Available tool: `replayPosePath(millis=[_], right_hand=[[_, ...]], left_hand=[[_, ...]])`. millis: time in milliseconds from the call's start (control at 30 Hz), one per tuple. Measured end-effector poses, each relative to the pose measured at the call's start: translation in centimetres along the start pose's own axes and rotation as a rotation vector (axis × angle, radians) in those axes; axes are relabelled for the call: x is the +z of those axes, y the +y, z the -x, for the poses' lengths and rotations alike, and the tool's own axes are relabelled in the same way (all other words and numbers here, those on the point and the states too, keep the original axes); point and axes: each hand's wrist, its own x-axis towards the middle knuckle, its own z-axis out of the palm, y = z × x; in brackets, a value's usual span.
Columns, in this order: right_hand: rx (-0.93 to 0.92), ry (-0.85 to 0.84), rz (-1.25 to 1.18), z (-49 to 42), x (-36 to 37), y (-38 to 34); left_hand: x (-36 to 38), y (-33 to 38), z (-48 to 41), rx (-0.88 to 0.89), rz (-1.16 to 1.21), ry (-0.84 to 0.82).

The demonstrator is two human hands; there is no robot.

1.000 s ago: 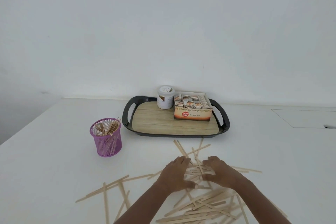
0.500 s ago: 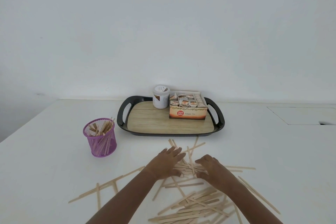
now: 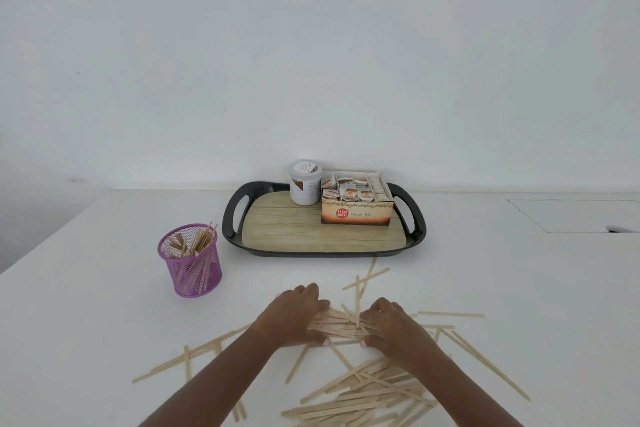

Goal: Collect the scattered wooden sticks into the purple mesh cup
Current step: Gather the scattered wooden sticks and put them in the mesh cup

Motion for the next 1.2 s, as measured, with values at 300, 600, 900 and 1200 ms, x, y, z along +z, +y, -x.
replayPosePath(millis=[300, 600, 900, 1200], right_hand=[[-0.012, 0.001, 0.076, -0.3, 0.4, -0.7], [-0.060, 0.089, 0.175, -0.6, 0.7, -0.6], [-0.128, 0.041, 0.381, 0.0, 0.1, -1.3], [-0.161, 0.203, 0.619, 0.7, 0.6, -1.3]], left_hand=[[0.2, 0.8, 0.9, -0.065, 0.092, 0.020], [-0.1, 1.6, 0.5, -0.081, 0.042, 0.042], [0.8, 2.4, 0.8, -0.084, -0.092, 0.074], [1.9, 2.7, 1.3, -0.072, -0.155, 0.151]])
